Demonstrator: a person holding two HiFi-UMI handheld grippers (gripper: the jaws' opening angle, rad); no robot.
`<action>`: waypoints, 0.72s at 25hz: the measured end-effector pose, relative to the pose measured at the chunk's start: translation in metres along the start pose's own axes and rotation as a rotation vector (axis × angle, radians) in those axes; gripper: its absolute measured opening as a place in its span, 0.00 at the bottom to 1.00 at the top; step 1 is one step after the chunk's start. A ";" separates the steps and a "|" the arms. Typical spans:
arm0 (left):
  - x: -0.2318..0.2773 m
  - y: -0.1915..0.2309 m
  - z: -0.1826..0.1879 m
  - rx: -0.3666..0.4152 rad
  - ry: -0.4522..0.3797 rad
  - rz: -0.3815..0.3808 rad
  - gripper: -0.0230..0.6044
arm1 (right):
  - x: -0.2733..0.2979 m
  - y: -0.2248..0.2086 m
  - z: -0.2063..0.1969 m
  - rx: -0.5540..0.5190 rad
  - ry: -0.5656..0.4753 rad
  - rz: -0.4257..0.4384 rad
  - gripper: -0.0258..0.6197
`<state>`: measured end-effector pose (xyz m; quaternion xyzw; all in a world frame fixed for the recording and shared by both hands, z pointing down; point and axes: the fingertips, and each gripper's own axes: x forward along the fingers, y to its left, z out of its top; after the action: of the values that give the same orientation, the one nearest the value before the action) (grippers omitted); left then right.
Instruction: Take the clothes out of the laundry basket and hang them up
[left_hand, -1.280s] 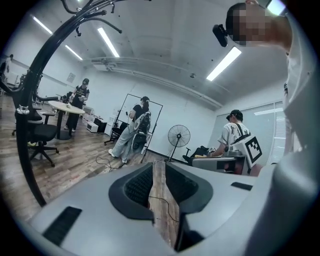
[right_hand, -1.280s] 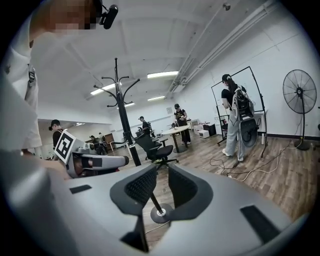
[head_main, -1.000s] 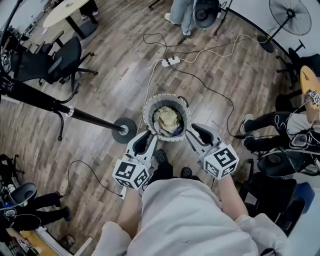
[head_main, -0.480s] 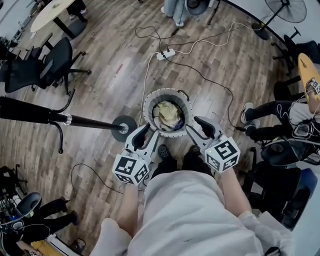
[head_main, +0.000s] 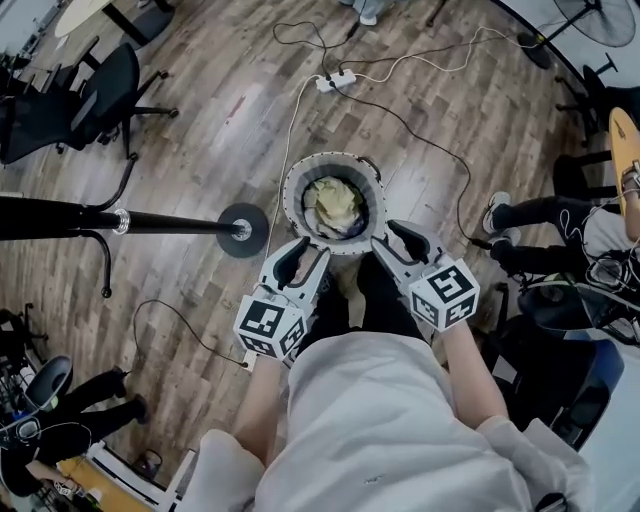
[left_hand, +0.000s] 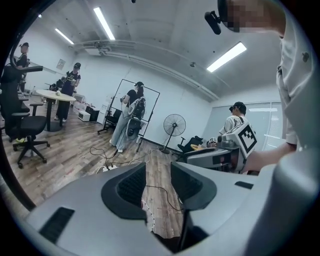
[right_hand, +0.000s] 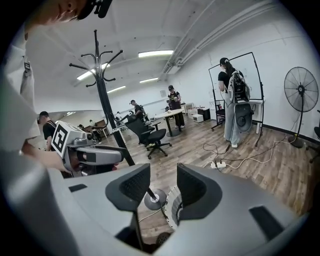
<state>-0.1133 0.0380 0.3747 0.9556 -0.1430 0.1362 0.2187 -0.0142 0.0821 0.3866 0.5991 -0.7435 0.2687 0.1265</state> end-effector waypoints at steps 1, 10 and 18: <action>0.004 -0.002 -0.004 -0.004 0.007 0.003 0.27 | 0.001 -0.003 -0.002 -0.001 0.006 0.009 0.28; 0.045 -0.012 -0.040 -0.047 0.074 0.060 0.27 | 0.017 -0.034 -0.030 -0.010 0.092 0.108 0.28; 0.095 0.002 -0.064 -0.091 0.134 0.165 0.27 | 0.050 -0.074 -0.054 -0.006 0.177 0.242 0.28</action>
<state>-0.0395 0.0452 0.4619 0.9185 -0.2120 0.2107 0.2590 0.0369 0.0600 0.4747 0.4787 -0.7971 0.3316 0.1597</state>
